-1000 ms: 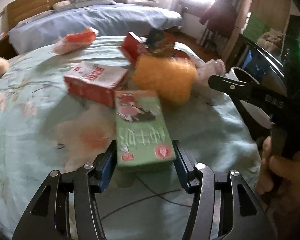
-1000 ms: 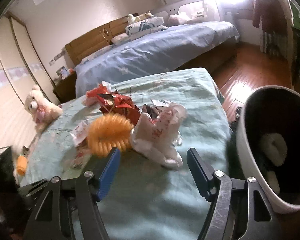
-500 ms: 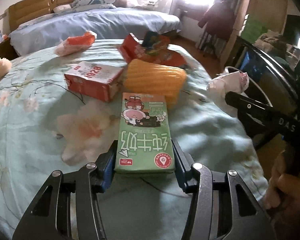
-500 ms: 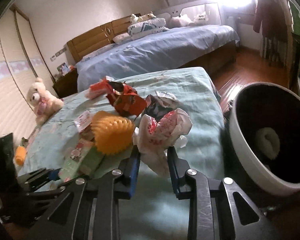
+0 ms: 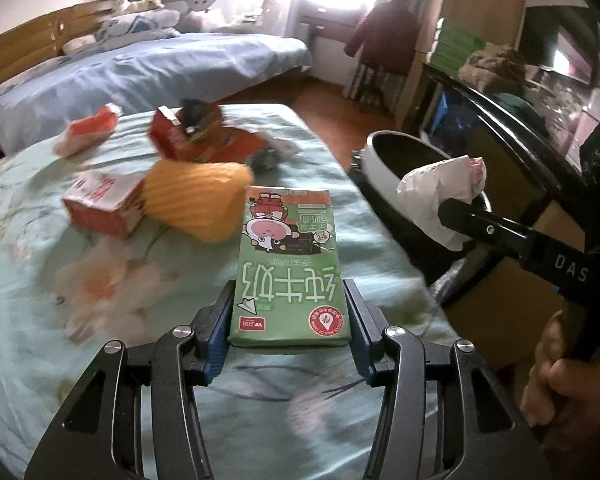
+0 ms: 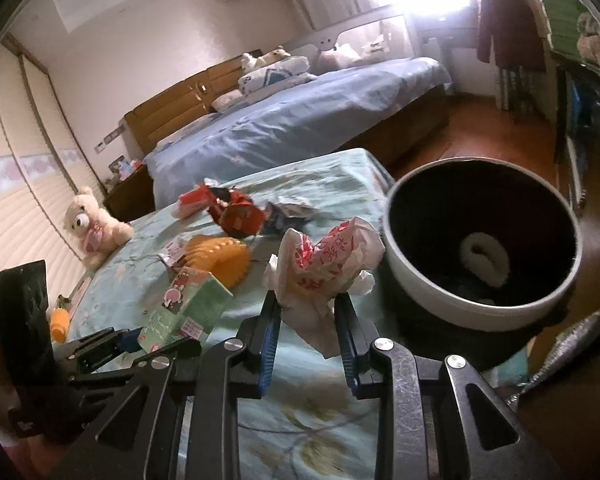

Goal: Collect trash
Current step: 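Carry the carton and plastic bag over the bin and lower them inside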

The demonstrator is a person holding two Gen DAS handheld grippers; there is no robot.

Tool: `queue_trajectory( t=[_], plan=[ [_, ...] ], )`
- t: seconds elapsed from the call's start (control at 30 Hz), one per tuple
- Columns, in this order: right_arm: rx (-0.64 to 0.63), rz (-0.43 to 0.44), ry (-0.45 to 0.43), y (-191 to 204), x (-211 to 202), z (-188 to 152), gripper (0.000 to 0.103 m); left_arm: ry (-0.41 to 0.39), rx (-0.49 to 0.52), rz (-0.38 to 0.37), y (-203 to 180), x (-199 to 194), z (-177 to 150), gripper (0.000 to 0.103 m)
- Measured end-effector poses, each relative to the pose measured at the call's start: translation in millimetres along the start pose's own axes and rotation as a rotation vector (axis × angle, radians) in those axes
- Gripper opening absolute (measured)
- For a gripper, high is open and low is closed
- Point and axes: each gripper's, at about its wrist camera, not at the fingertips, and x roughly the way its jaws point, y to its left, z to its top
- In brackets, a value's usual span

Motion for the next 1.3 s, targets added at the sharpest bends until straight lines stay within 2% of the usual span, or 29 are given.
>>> queue_trajectory(
  t=[0.6,1.3],
  plan=[
    [0.054,-0.126,-0.058,-49.7,-32.4,5.1,0.028,0.026,0.095,-0.075,-51.6,24.2,28.7,0.049],
    [0.111,-0.220,-0.026,-101.2,-16.4,23.9,0.028,0.036,0.197,-0.097,-98.7,62.2,76.0,0.049]
  ],
)
